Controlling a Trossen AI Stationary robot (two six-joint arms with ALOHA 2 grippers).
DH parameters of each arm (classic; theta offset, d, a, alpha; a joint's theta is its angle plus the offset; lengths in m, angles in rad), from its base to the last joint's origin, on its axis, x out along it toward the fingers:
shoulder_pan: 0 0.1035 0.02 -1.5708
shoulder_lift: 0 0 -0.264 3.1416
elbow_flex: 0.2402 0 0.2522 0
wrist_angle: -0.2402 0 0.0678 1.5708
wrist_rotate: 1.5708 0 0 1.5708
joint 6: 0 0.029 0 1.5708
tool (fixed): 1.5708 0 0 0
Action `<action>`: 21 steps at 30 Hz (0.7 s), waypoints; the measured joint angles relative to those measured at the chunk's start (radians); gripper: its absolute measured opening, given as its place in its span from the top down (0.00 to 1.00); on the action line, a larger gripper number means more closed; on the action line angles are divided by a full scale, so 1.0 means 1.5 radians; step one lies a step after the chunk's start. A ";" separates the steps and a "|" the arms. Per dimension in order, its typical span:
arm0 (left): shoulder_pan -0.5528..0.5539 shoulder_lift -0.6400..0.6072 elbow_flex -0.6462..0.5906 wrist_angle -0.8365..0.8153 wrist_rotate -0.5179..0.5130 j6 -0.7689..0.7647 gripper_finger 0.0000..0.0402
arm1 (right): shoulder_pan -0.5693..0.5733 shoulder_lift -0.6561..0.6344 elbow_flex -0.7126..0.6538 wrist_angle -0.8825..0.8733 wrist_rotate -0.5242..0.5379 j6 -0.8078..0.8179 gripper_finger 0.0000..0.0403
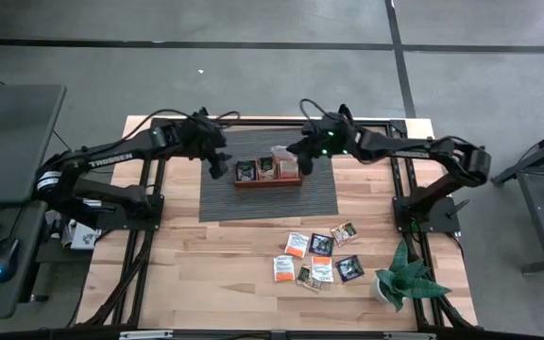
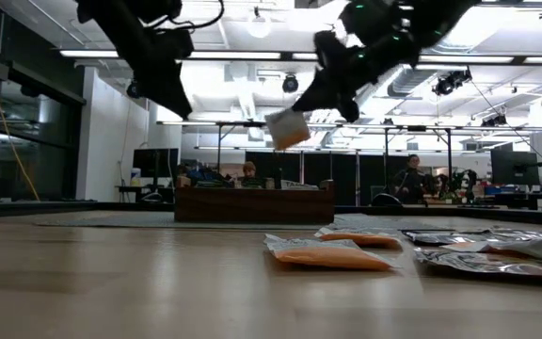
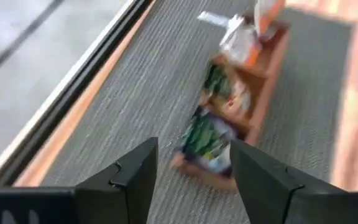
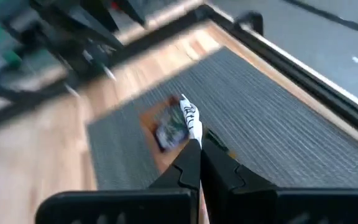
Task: Pick & Place Tea
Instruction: Put the orange tea bag into the right section of the wooden organizer
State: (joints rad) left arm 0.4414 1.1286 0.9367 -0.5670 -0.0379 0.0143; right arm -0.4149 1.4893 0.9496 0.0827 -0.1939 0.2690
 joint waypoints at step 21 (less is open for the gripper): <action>0.011 0.005 0.000 0.204 0.122 -0.146 0.51 | -0.012 0.036 -0.199 0.264 -0.016 0.060 1.00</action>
State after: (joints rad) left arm 0.4583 1.1362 0.9363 -0.2611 0.1452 -0.2050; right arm -0.4335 1.5439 0.6516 0.4792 -0.2177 0.3588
